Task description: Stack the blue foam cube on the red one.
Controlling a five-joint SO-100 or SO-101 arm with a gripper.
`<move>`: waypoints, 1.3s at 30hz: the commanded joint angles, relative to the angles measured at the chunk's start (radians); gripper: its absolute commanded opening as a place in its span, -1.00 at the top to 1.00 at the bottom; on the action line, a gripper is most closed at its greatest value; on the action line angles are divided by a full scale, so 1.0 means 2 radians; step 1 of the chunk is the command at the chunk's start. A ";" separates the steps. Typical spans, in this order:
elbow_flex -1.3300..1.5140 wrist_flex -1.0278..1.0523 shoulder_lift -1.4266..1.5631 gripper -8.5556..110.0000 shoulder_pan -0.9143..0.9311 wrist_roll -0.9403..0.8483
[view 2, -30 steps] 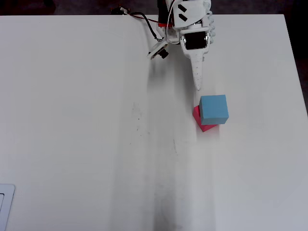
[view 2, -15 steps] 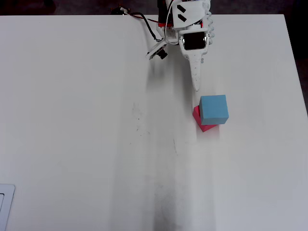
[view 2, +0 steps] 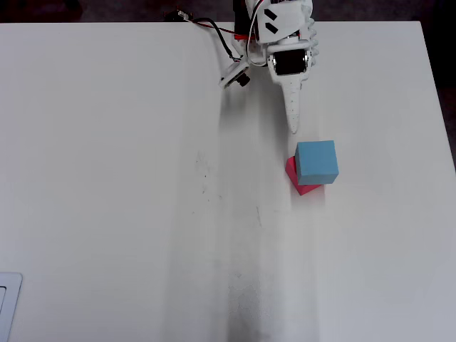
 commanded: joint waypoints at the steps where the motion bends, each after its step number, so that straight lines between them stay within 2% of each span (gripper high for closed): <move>1: -0.027 0.013 0.004 0.44 -0.001 0.001; 12: -0.028 0.015 0.004 0.41 -0.001 0.001; 19: -0.028 0.015 0.004 0.14 -0.001 0.001; 30: -0.028 0.015 0.004 0.26 -0.001 0.001; 33: -0.028 0.015 0.004 0.42 -0.002 0.001; 39: -0.027 0.012 0.004 0.47 -0.002 0.001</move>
